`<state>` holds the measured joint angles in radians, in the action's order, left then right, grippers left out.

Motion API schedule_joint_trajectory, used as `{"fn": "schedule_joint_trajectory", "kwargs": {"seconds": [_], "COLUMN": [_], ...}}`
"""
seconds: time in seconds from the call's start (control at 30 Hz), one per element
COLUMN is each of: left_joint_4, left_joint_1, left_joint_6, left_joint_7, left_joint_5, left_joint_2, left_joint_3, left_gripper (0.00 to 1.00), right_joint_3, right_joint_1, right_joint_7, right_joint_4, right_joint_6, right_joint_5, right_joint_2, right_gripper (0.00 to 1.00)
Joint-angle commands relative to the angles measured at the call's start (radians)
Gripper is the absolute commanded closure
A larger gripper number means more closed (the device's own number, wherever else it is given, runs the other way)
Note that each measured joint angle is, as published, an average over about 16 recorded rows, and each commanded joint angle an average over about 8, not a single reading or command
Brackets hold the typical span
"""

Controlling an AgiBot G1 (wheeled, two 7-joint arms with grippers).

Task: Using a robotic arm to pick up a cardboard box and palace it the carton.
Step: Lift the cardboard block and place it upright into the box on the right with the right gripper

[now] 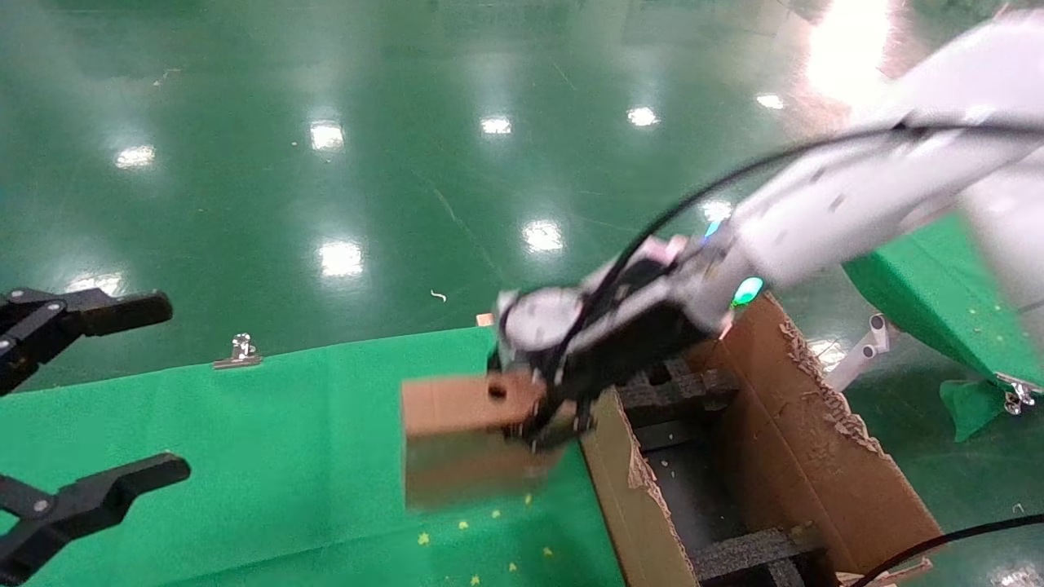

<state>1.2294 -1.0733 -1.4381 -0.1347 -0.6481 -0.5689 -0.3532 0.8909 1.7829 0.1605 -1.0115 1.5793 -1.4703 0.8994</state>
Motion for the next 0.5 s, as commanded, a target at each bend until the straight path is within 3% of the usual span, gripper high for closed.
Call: {"fn": "schedule_joint_trajectory", "kwargs": {"seconds": [0.03, 0.27, 0.5], "left_joint_4": [0.0, 0.0, 0.0], "left_joint_1": [0.0, 0.0, 0.0], "left_joint_6": [0.0, 0.0, 0.0], "left_joint_7": [0.0, 0.0, 0.0], "left_joint_5": [0.0, 0.0, 0.0], "left_joint_2": [0.0, 0.0, 0.0], "left_joint_3": [0.0, 0.0, 0.0], "left_gripper": [0.0, 0.0, 0.0], "right_joint_3": [-0.006, 0.051, 0.121], "right_joint_1": [0.042, 0.212, 0.303], "right_joint_7": [0.006, -0.006, -0.031], "right_joint_4": [0.001, 0.028, 0.073], "right_joint_6": [0.007, 0.011, 0.007], "right_joint_5": [0.021, 0.089, 0.137], "right_joint_2": [-0.016, -0.05, -0.095], "right_gripper": [1.0, 1.0, 1.0]}}
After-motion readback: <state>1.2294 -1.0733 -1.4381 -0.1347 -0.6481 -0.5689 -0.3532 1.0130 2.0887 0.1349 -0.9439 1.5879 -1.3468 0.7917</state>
